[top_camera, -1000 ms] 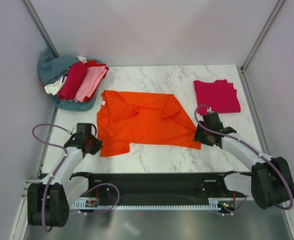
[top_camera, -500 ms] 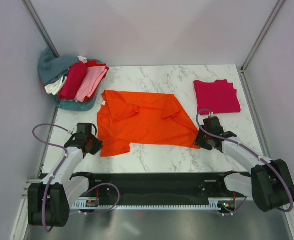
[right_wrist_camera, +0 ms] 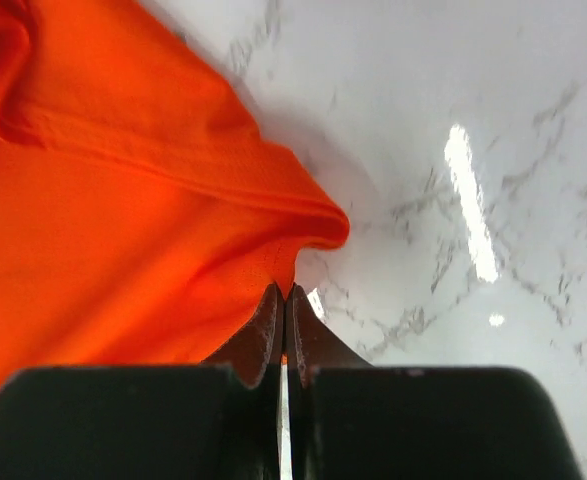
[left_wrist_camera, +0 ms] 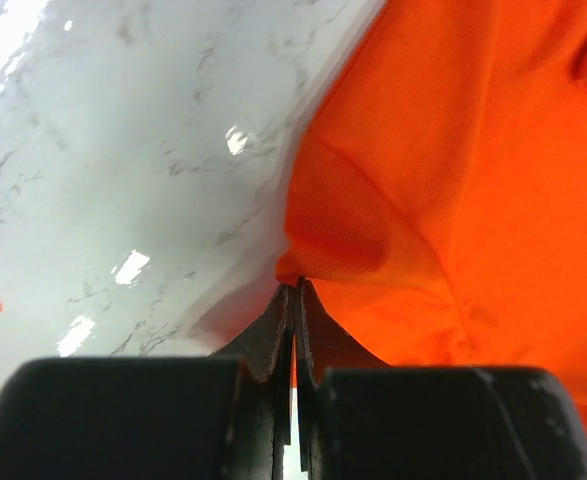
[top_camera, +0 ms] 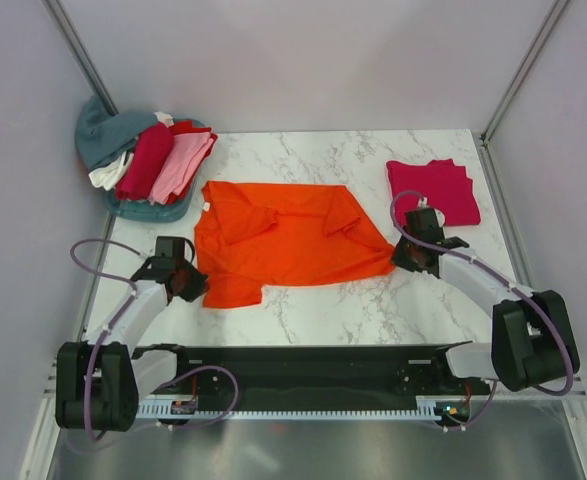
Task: Fold and stack the t-shirts
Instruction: Flatten the tshirt out
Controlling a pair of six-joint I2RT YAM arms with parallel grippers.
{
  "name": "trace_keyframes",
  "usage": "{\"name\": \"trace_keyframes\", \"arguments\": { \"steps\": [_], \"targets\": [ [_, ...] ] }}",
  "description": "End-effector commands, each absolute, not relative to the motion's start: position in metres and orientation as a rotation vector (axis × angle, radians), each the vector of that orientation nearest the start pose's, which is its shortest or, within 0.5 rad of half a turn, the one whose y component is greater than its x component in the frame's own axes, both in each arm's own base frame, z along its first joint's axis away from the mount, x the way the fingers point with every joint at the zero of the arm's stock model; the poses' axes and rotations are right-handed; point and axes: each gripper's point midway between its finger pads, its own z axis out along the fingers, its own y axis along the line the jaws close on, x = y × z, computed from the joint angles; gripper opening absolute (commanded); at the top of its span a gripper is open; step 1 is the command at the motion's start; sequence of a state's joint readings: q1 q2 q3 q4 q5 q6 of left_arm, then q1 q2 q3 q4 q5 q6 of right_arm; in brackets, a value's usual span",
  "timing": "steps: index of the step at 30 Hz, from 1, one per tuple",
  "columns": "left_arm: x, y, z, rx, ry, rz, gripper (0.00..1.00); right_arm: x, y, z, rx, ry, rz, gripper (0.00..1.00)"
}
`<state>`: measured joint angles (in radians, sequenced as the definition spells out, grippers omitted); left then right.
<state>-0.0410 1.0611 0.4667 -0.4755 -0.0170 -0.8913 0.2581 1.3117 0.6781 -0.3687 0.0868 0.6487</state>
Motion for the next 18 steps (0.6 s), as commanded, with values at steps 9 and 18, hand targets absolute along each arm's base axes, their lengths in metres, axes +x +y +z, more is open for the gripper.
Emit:
{"name": "trace_keyframes", "arguments": {
  "steps": [9, 18],
  "targets": [
    [0.263, -0.052, 0.056, -1.060, 2.352, -0.403, 0.04, 0.322, 0.076, 0.036, 0.613, 2.506, 0.367, 0.00],
    [0.210, -0.069, 0.020, -1.058, 2.466, -0.487, 0.11, 0.314, 0.074, 0.040, 0.549, 2.478, 0.363, 0.00]
  ]
}}
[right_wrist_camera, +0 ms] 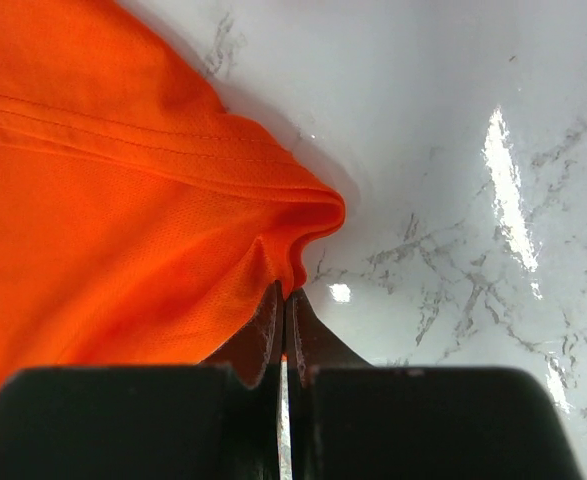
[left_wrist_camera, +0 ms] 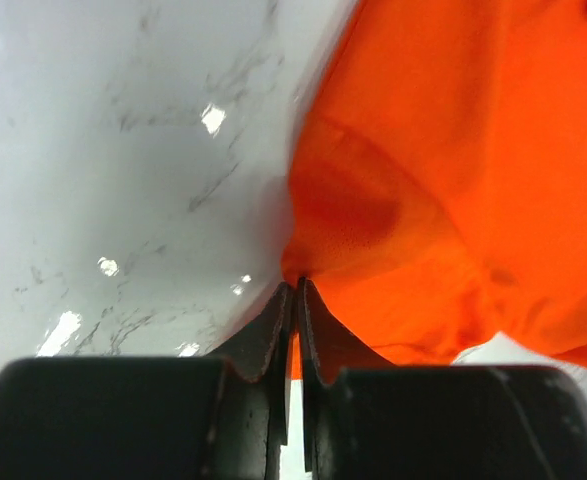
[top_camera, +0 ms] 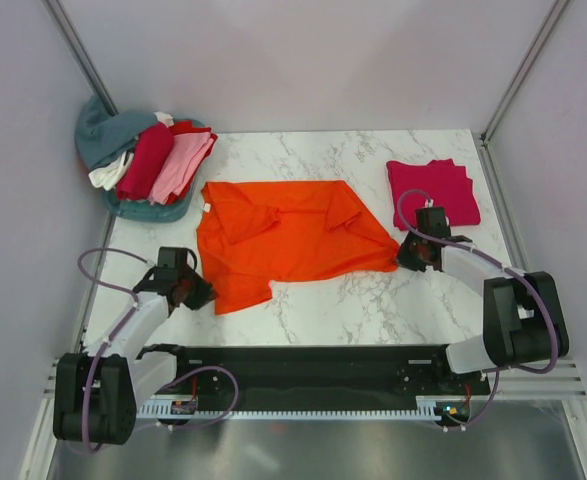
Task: Fold and stack the t-shirts
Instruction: Flatten the tshirt out
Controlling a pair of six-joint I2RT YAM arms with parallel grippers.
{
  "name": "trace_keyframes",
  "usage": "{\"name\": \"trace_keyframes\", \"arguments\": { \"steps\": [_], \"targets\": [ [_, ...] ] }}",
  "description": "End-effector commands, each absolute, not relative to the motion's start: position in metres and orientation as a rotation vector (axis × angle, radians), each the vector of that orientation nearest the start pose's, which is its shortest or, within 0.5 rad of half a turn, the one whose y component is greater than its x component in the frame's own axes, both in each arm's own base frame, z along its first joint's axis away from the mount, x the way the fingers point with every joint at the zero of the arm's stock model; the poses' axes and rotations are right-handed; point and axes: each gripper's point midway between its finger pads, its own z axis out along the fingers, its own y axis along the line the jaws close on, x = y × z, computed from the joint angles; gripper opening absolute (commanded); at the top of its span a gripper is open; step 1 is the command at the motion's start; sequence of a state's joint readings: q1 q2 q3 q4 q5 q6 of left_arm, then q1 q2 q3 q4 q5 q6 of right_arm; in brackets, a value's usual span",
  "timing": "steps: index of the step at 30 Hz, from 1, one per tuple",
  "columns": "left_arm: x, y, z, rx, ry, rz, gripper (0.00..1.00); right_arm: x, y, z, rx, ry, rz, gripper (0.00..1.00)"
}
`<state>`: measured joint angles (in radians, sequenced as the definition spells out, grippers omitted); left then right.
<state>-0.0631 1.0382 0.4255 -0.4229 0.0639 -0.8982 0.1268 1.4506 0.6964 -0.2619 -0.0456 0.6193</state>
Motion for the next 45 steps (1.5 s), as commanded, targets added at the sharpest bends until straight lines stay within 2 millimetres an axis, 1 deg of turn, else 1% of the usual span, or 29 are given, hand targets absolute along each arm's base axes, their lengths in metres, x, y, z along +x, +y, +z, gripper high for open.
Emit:
{"name": "trace_keyframes", "arguments": {
  "steps": [1, 3, 4, 7, 9, 10, 12, 14, 15, 16, 17, 18, 19, 20, 21, 28, 34, 36, 38, 39, 40, 42, 43, 45],
  "targets": [
    [0.208, -0.070, 0.021, -1.045, 2.461, -0.494, 0.13, 0.313, 0.073, 0.041, 0.553, 2.477, 0.362, 0.00],
    [0.204, -0.068, 0.017, -1.043, 2.461, -0.478, 0.18, 0.313, 0.072, 0.041, 0.557, 2.473, 0.355, 0.00],
    [0.204, -0.067, 0.019, -1.032, 2.457, -0.473, 0.23, 0.313, 0.072, 0.040, 0.563, 2.475, 0.352, 0.00],
    [0.205, -0.066, 0.020, -1.014, 2.473, -0.458, 0.26, 0.311, 0.070, 0.036, 0.592, 2.479, 0.344, 0.00],
    [0.201, -0.068, 0.019, -1.005, 2.499, -0.465, 0.28, 0.311, 0.071, 0.036, 0.591, 2.478, 0.347, 0.00],
    [0.200, -0.069, 0.019, -1.001, 2.509, -0.466, 0.32, 0.311, 0.071, 0.036, 0.590, 2.477, 0.349, 0.00],
    [0.194, -0.071, 0.019, -1.000, 2.534, -0.477, 0.33, 0.312, 0.071, 0.038, 0.587, 2.471, 0.348, 0.00],
    [0.189, -0.079, 0.018, -0.987, 2.549, -0.508, 0.34, 0.312, 0.071, 0.038, 0.583, 2.472, 0.349, 0.00],
    [0.186, -0.082, 0.018, -1.009, 2.555, -0.518, 0.34, 0.313, 0.071, 0.039, 0.583, 2.469, 0.353, 0.00],
    [0.183, -0.088, 0.018, -0.981, 2.573, -0.527, 0.34, 0.313, 0.072, 0.040, 0.579, 2.470, 0.360, 0.00],
    [0.182, -0.087, 0.018, -0.972, 2.574, -0.487, 0.34, 0.314, 0.074, 0.040, 0.575, 2.471, 0.371, 0.00],
    [0.180, -0.087, 0.019, -0.988, 2.577, -0.462, 0.37, 0.314, 0.075, 0.041, 0.574, 2.470, 0.375, 0.00],
    [0.175, -0.089, 0.021, -0.968, 2.607, -0.429, 0.37, 0.315, 0.074, 0.041, 0.576, 2.469, 0.373, 0.00],
    [0.175, -0.087, 0.021, -0.965, 2.603, -0.392, 0.38, 0.314, 0.075, 0.042, 0.577, 2.468, 0.378, 0.00],
    [0.174, -0.087, 0.022, -0.979, 2.605, -0.380, 0.42, 0.315, 0.075, 0.043, 0.575, 2.466, 0.381, 0.00],
    [0.167, -0.088, 0.019, -0.998, 2.629, -0.315, 0.42, 0.314, 0.078, 0.046, 0.559, 2.458, 0.404, 0.00],
    [0.166, -0.095, 0.017, -0.981, 2.638, -0.288, 0.34, 0.315, 0.080, 0.049, 0.550, 2.451, 0.422, 0.00],
    [0.168, -0.094, 0.016, -0.984, 2.635, -0.267, 0.31, 0.315, 0.081, 0.049, 0.550, 2.453, 0.428, 0.00],
    [0.171, -0.093, 0.017, -0.980, 2.627, -0.254, 0.22, 0.316, 0.083, 0.050, 0.545, 2.450, 0.441, 0.00],
    [0.172, -0.093, 0.019, -0.983, 2.618, -0.255, 0.15, 0.316, 0.084, 0.050, 0.544, 2.452, 0.445, 0.00],
    [0.175, -0.093, 0.022, -0.985, 2.605, -0.258, 0.03, 0.315, 0.084, 0.050, 0.541, 2.455, 0.448, 0.00],
    [0.182, -0.093, 0.030, -0.980, 2.568, -0.277, 0.02, 0.315, 0.085, 0.051, 0.536, 2.454, 0.460, 0.00],
    [0.190, -0.096, 0.039, -0.972, 2.544, -0.299, 0.02, 0.316, 0.086, 0.052, 0.531, 2.451, 0.467, 0.00],
    [0.200, -0.098, 0.051, -0.943, 2.524, -0.311, 0.02, 0.316, 0.090, 0.056, 0.510, 2.450, 0.498, 0.00]
  ]
}}
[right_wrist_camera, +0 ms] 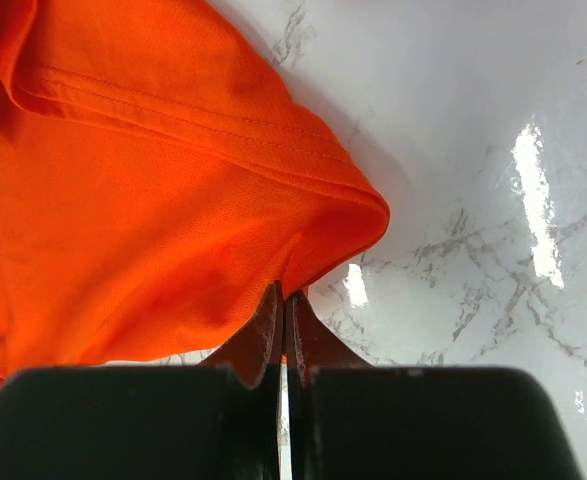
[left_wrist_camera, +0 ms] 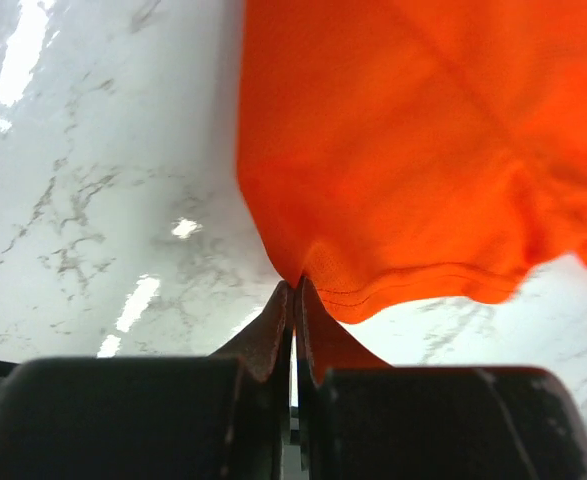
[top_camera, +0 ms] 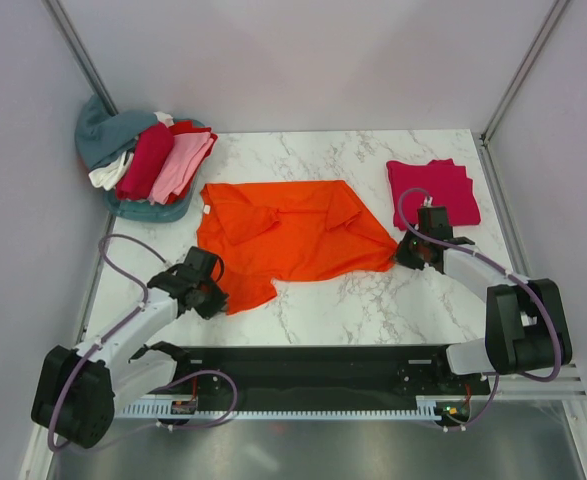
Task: Fold and stack the t-shirts
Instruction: Flatten the tshirt out
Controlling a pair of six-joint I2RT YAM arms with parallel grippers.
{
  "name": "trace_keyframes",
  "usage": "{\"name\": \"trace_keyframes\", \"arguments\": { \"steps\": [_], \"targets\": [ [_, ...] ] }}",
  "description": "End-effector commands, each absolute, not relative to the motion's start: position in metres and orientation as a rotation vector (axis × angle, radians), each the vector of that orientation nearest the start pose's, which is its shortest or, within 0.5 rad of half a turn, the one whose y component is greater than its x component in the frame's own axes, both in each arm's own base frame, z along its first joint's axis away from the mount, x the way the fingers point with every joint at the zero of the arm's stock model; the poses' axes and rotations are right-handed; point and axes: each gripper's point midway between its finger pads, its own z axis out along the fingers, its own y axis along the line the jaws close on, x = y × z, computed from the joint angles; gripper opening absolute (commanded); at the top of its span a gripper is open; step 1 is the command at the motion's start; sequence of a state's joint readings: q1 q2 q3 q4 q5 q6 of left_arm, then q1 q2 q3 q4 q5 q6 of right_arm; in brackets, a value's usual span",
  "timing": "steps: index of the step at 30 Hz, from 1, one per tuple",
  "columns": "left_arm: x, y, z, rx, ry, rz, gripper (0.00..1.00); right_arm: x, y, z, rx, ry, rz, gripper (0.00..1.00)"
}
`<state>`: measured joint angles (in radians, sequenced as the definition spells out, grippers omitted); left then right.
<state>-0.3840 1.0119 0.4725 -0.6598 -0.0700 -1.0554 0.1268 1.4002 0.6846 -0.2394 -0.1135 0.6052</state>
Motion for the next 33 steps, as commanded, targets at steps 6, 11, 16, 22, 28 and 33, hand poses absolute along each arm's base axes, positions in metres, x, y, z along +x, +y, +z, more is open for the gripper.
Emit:
{"name": "trace_keyframes", "arguments": {
  "steps": [6, 11, 16, 22, 28, 33],
  "targets": [
    [0.249, -0.109, 0.098, -0.841, 2.450, -0.380, 0.02, 0.327, 0.098, 0.077, 0.477, 2.429, 0.550, 0.00],
    [0.301, -0.106, 0.155, -0.804, 2.317, -0.465, 0.02, 0.360, 0.106, 0.129, 0.469, 2.314, 0.616, 0.00],
    [0.355, -0.091, 0.249, -0.768, 2.119, -0.654, 0.02, 0.394, 0.120, 0.206, 0.432, 2.181, 0.721, 0.00],
    [0.361, -0.093, 0.408, -0.472, 1.832, -0.818, 0.02, 0.395, 0.135, 0.347, 0.253, 1.910, 0.860, 0.00],
    [0.274, -0.084, 0.553, -0.273, 1.460, -0.802, 0.02, 0.320, 0.144, 0.473, 0.013, 1.587, 0.970, 0.00],
    [0.165, -0.059, 0.647, -0.215, 1.112, -0.723, 0.02, 0.233, 0.134, 0.557, -0.107, 1.265, 0.964, 0.00]
  ]
}}
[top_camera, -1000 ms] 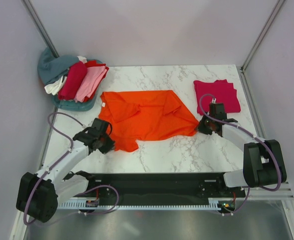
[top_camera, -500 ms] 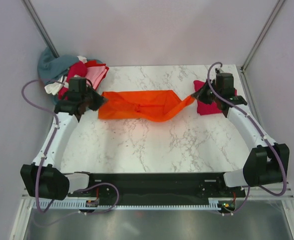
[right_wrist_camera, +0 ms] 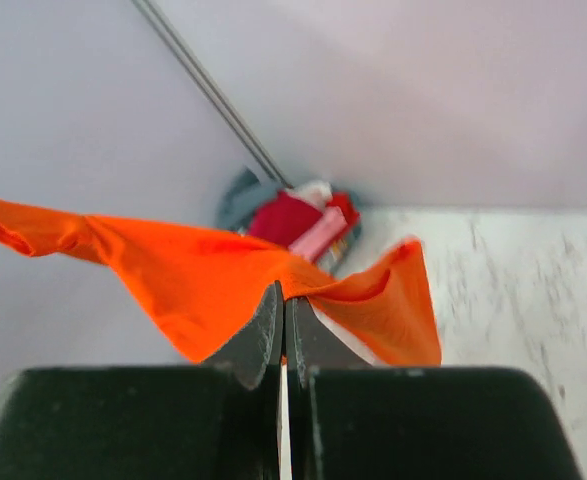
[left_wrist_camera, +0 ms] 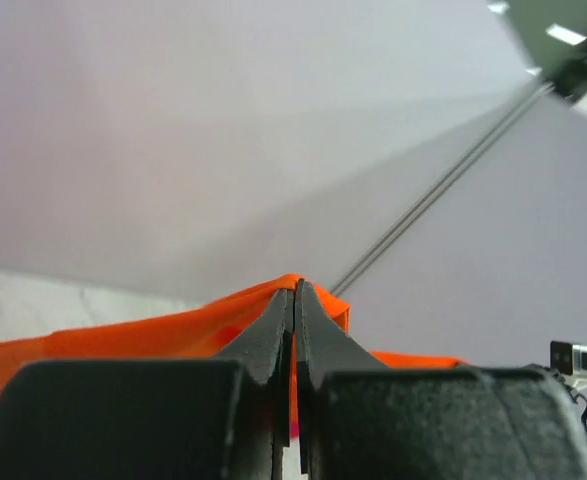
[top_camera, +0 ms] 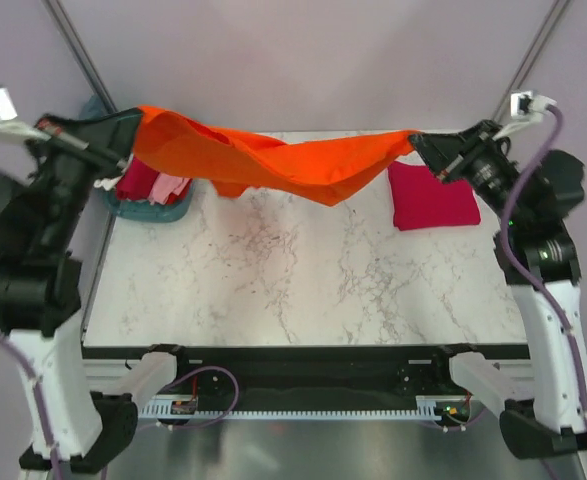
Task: Fold and stack the t-shirts
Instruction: Flatten the tshirt out
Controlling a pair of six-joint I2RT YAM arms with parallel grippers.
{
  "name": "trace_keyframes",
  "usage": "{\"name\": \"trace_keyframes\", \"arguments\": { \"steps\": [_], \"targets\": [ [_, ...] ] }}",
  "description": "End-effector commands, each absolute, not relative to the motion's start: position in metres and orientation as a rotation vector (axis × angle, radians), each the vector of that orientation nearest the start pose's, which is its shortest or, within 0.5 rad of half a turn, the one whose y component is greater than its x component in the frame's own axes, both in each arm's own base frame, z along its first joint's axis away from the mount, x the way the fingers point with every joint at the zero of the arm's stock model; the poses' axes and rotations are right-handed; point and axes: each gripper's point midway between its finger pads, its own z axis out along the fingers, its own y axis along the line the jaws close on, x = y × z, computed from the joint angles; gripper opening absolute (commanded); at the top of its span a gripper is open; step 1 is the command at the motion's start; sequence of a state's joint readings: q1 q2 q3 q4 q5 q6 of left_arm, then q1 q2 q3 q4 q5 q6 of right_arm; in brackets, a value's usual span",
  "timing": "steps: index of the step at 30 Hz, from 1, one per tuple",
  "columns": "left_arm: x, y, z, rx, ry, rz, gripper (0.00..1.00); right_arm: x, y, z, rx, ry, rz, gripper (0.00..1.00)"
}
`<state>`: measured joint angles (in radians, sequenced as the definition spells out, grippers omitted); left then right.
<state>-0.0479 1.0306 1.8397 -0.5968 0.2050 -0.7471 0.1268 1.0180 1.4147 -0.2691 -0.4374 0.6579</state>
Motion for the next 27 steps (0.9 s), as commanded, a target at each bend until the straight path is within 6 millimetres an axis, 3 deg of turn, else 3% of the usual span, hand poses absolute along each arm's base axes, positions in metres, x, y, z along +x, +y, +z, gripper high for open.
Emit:
{"name": "trace_keyframes", "arguments": {
  "steps": [1, 3, 4, 6, 7, 9, 11, 12, 13, 14, 15, 16, 17, 18, 21, 22, 23, 24, 25, 26, 27],
  "targets": [
    [0.148, -0.055, 0.658, -0.215, 1.065, -0.711, 0.02, 0.208, 0.123, 0.576, -0.088, 1.178, 0.930, 0.00],
    [0.109, -0.044, 0.684, -0.226, 0.948, -0.687, 0.02, 0.184, 0.110, 0.598, -0.054, 1.087, 0.893, 0.00],
    [0.100, -0.041, 0.690, -0.229, 0.920, -0.683, 0.02, 0.167, 0.104, 0.608, -0.045, 1.039, 0.880, 0.00],
    [0.094, -0.040, 0.697, -0.231, 0.897, -0.689, 0.02, 0.154, 0.095, 0.623, -0.025, 0.986, 0.854, 0.00],
    [0.100, -0.042, 0.695, -0.228, 0.913, -0.696, 0.02, 0.156, 0.096, 0.623, -0.024, 0.991, 0.854, 0.00],
    [0.133, -0.050, 0.677, -0.237, 1.002, -0.723, 0.02, 0.164, 0.099, 0.618, -0.015, 1.021, 0.874, 0.00],
    [0.163, -0.059, 0.652, -0.252, 1.096, -0.762, 0.02, 0.195, 0.100, 0.593, 0.040, 1.106, 0.882, 0.00],
    [0.198, -0.062, 0.620, -0.288, 1.197, -0.765, 0.02, 0.207, 0.100, 0.581, 0.081, 1.150, 0.890, 0.00],
    [0.215, -0.064, 0.604, -0.305, 1.244, -0.767, 0.02, 0.221, 0.100, 0.567, 0.114, 1.194, 0.890, 0.00],
    [0.231, -0.065, 0.585, -0.328, 1.293, -0.771, 0.02, 0.239, 0.101, 0.542, 0.152, 1.259, 0.888, 0.00],
    [0.261, -0.066, 0.544, -0.372, 1.397, -0.757, 0.02, 0.251, 0.099, 0.527, 0.196, 1.292, 0.884, 0.00],
    [0.276, -0.067, 0.529, -0.384, 1.422, -0.754, 0.02, 0.264, 0.099, 0.510, 0.231, 1.335, 0.884, 0.00],
    [0.289, -0.066, 0.510, -0.411, 1.458, -0.746, 0.02, 0.281, 0.099, 0.480, 0.276, 1.403, 0.871, 0.00],
    [0.308, -0.066, 0.474, -0.446, 1.527, -0.731, 0.02, 0.297, 0.098, 0.460, 0.317, 1.453, 0.856, 0.00],
    [0.349, -0.065, 0.431, -0.503, 1.587, -0.720, 0.02, 0.339, 0.095, 0.399, 0.426, 1.595, 0.800, 0.00],
    [0.358, -0.066, 0.430, -0.505, 1.591, -0.724, 0.02, 0.350, 0.095, 0.388, 0.439, 1.626, 0.782, 0.00],
    [0.380, -0.068, 0.418, -0.517, 1.629, -0.726, 0.02, 0.360, 0.096, 0.391, 0.433, 1.631, 0.772, 0.00],
    [0.386, -0.070, 0.441, -0.494, 1.592, -0.741, 0.02, 0.379, 0.099, 0.375, 0.436, 1.686, 0.760, 0.00],
    [0.393, -0.075, 0.452, -0.468, 1.585, -0.764, 0.02, 0.387, 0.103, 0.378, 0.415, 1.699, 0.773, 0.00],
    [0.417, -0.078, 0.446, -0.468, 1.616, -0.765, 0.02, 0.394, 0.106, 0.405, 0.375, 1.658, 0.787, 0.00],
    [0.416, -0.080, 0.491, -0.421, 1.532, -0.787, 0.02, 0.410, 0.107, 0.400, 0.378, 1.684, 0.787, 0.00]
  ]
}}
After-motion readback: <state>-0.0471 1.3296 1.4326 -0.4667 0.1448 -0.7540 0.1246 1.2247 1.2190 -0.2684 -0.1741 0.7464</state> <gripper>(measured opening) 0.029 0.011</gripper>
